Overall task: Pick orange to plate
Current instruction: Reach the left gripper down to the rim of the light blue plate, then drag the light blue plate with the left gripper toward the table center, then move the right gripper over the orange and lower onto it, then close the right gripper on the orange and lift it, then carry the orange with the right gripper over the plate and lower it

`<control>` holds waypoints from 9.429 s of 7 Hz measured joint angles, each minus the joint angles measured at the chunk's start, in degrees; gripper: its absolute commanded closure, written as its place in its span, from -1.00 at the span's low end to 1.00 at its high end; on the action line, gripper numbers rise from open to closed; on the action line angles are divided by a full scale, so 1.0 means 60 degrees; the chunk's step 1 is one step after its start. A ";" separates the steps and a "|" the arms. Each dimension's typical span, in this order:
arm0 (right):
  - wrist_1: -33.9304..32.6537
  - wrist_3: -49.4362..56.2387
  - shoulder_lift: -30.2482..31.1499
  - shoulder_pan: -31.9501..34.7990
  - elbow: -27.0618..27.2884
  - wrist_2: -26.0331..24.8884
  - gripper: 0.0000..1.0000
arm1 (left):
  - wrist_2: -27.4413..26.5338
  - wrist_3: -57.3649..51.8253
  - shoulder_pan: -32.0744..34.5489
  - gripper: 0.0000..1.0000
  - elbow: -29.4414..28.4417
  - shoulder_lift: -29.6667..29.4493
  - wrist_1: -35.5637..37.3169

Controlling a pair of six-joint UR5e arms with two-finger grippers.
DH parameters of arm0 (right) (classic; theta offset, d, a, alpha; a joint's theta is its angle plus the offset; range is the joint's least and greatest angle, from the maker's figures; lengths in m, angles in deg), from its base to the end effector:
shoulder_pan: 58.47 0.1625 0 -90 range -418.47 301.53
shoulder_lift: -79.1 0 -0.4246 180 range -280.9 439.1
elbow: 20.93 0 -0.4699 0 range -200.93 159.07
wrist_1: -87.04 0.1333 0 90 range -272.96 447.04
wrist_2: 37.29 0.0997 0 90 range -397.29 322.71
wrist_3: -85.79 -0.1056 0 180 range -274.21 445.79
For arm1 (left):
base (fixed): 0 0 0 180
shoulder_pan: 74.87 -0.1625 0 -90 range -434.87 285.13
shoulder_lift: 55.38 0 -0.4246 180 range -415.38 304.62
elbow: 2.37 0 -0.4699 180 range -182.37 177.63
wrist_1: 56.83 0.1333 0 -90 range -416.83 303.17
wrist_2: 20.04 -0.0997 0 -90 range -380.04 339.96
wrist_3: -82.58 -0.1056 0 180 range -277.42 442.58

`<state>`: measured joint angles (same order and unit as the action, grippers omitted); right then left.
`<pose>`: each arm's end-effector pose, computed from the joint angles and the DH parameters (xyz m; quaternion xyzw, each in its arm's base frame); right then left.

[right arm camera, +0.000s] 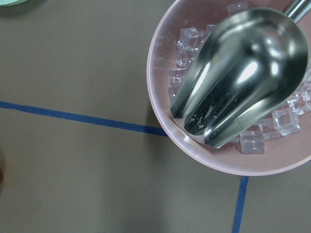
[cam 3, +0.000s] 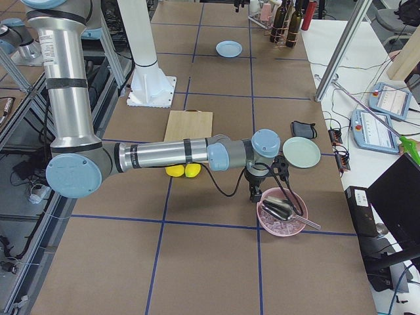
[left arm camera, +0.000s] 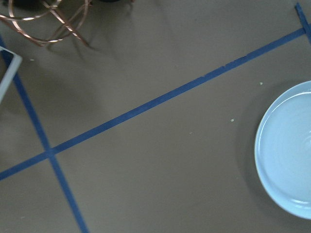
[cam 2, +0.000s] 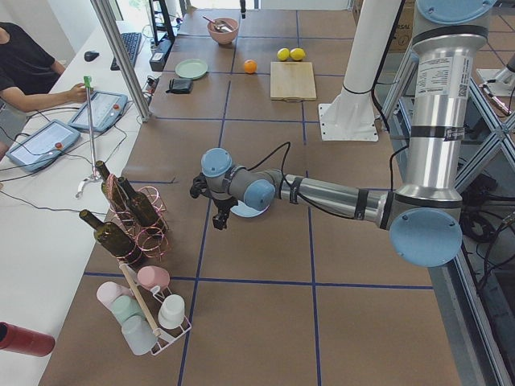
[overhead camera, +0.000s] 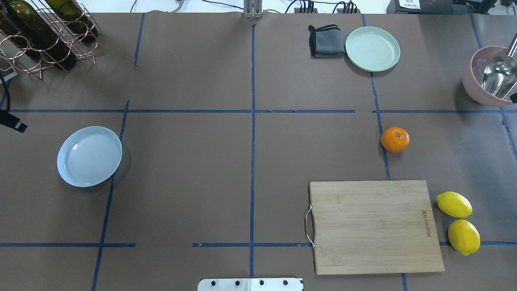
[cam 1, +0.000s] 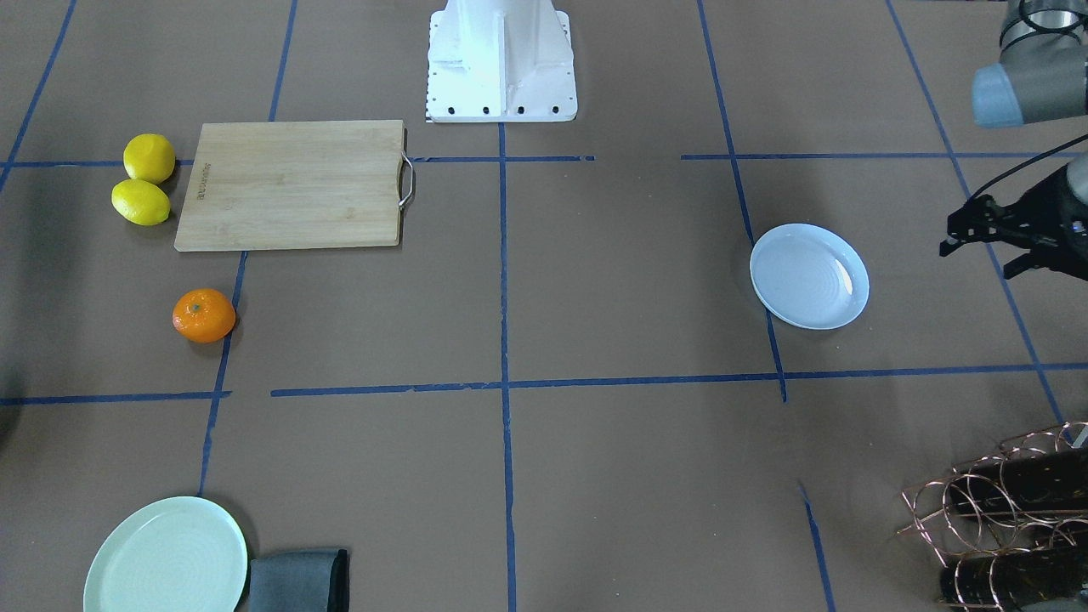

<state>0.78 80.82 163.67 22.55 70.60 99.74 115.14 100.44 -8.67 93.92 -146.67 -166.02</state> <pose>-0.0411 -0.6191 0.5805 0.0366 -0.4047 -0.0691 0.9111 0.1878 -0.5706 0.5466 0.0669 0.4253 0.1353 0.8924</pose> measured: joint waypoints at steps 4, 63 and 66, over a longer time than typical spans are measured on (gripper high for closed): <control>0.0207 -0.0017 -0.0017 -0.0011 -0.0002 0.0009 -1.00 | -0.0631 0.3075 -0.1503 -0.90 -0.0991 0.0033 -0.2304; 0.2132 -1.1037 -0.2261 -0.6172 0.2172 -0.3698 1.00 | -0.3296 1.1460 -0.4910 -0.98 0.1917 -0.4074 -0.2778; 0.2161 -1.2959 -0.3774 -0.7553 0.1798 -0.4592 1.00 | -0.3304 1.1482 -0.4633 -0.98 0.2616 -0.3510 -0.2778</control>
<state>13.75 3.07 141.03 -22.77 81.39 72.18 95.31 169.33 -36.47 109.62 -167.73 -182.69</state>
